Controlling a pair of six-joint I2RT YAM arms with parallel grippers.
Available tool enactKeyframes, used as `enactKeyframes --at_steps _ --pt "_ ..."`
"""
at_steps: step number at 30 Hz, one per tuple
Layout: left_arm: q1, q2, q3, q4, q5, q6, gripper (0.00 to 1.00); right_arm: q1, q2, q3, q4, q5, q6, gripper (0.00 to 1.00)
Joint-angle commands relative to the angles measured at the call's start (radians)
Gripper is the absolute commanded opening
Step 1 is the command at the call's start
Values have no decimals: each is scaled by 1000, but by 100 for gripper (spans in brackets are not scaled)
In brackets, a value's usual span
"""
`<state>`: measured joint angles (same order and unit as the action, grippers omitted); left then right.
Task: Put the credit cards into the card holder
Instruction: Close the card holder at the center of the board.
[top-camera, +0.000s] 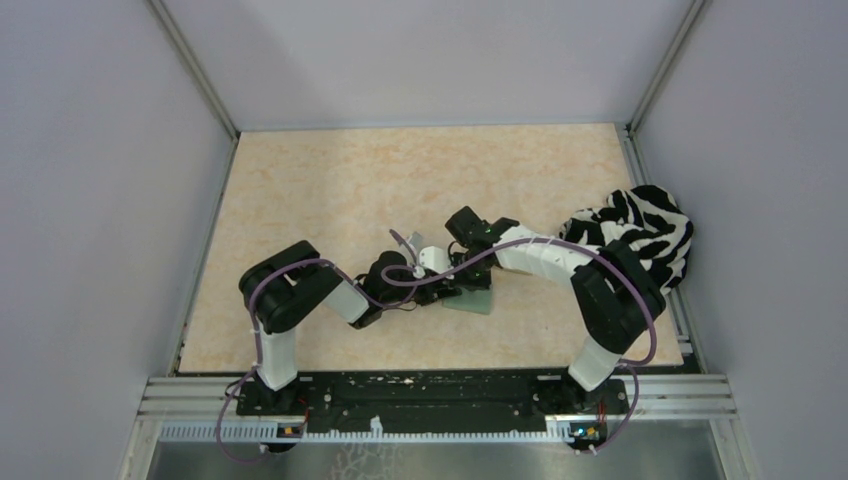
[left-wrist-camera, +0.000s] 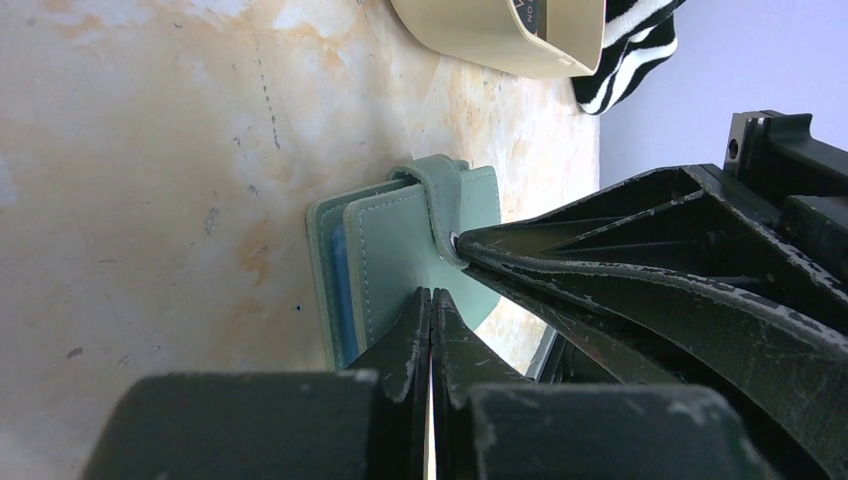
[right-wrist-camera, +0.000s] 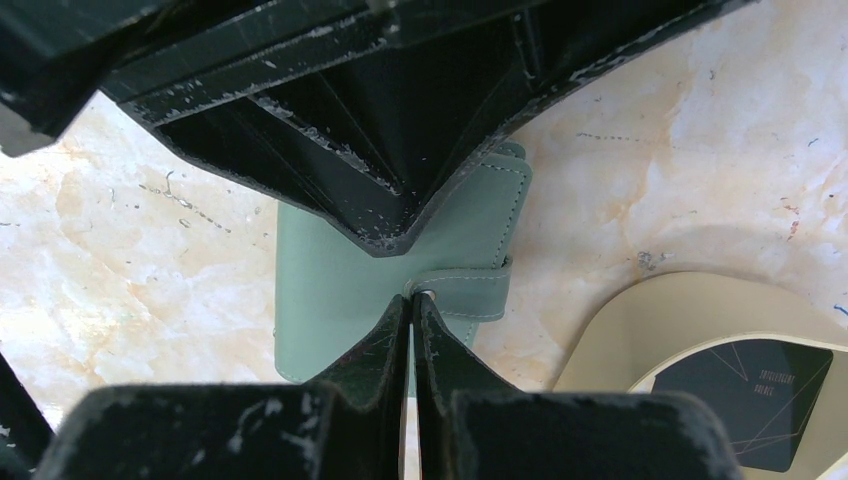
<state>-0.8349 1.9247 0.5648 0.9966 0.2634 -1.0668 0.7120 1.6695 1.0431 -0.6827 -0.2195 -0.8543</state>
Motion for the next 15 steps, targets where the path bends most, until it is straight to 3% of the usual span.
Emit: enactKeyframes --at_steps 1,15 --pt "-1 30 -16 -19 6 18 0 52 117 -70 -43 -35 -18 0" --pt "-1 38 -34 25 13 4 0 95 128 -103 -46 -32 -22 0"
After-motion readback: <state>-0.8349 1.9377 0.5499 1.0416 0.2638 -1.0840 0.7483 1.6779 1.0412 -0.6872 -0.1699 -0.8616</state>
